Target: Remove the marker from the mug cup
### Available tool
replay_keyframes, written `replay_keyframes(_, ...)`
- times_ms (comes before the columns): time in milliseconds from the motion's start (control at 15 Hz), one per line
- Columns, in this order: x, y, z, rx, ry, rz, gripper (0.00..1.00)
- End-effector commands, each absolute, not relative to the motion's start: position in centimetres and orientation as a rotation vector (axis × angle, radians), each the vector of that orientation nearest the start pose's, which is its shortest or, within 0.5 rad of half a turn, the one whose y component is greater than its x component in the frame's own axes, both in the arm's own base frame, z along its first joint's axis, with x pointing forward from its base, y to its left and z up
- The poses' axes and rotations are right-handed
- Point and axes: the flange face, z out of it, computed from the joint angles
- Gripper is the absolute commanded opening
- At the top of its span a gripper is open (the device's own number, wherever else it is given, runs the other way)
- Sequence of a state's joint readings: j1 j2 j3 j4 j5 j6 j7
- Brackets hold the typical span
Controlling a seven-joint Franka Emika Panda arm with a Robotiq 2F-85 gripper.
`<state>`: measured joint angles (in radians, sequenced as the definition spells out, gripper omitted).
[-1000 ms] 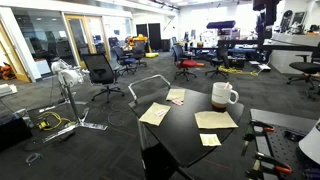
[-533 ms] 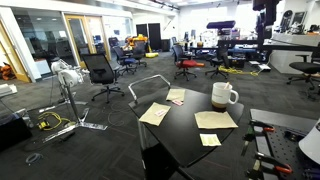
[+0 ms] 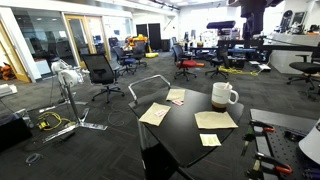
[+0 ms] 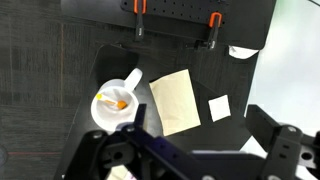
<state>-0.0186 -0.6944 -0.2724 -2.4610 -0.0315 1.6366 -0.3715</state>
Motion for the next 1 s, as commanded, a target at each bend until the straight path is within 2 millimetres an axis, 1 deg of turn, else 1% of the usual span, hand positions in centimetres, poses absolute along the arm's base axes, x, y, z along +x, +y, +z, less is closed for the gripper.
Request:
replay_keyframes(0, 34.5, -10.9, 48.9, -2.984, -0.381, 0.189, 1.0)
replay_keyframes(400, 37.9, -11.0, 45.6, -3.1, -0.626, 0.247, 1.0)
replay_keyframes(533, 38.8, -10.9, 44.6, -3.14, -0.734, 0.241, 1.0)
replay_keyframes(733, 39.8, -10.9, 43.4, -3.14, -0.894, 0.231, 1.0)
replay_keyframes(800, 39.1, -10.8, 44.0, -3.139, -0.79, 0.236, 1.0)
replay_keyframes(933, 39.3, -10.8, 43.5, -3.135, -0.798, 0.246, 1.0)
